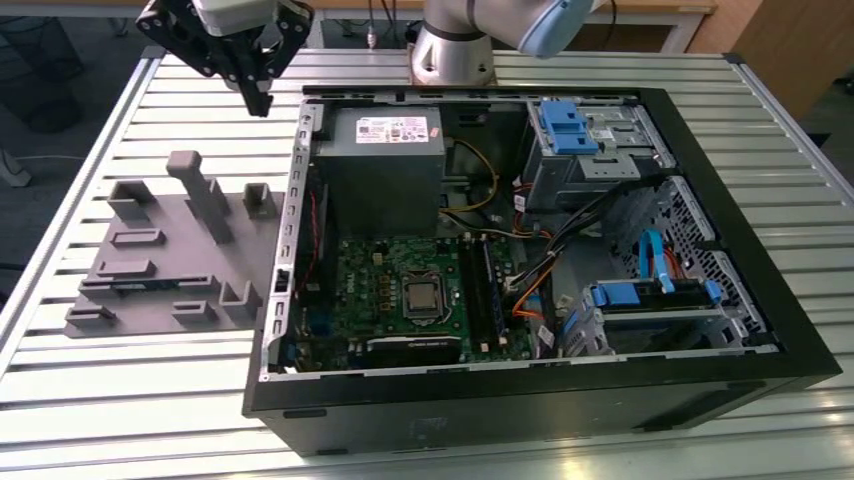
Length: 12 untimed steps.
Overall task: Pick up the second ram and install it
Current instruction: 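Reach for the second ram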
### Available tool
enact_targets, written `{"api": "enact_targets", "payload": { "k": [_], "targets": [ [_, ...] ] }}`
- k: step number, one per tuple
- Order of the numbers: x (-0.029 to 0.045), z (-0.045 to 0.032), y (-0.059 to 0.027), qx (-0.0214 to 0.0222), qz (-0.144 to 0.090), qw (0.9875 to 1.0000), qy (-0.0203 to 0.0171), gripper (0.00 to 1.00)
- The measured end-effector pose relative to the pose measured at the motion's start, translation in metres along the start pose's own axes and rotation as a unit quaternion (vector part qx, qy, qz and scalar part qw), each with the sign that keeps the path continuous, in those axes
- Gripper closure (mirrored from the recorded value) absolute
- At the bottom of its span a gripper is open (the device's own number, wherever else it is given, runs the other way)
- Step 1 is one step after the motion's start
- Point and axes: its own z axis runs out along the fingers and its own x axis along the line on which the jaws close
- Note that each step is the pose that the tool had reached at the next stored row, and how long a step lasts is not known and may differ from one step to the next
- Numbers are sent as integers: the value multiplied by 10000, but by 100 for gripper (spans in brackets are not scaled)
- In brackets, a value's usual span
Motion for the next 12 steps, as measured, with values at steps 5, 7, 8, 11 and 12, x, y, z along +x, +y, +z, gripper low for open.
{"api": "enact_targets", "payload": {
  "k": [5, 7, 8, 11, 12],
  "targets": [
    [42, 0, -6, 0, 0, 10000, 0, 89],
    [58, 0, -8, 0, 0, 10000, 0, 89],
    [66, 0, -9, 0, 0, 10000, 0, 89],
    [91, 0, -13, 0, 0, 10000, 0, 89],
    [99, 1, -15, 0, 0, 10000, 0, 89]
  ]
}}
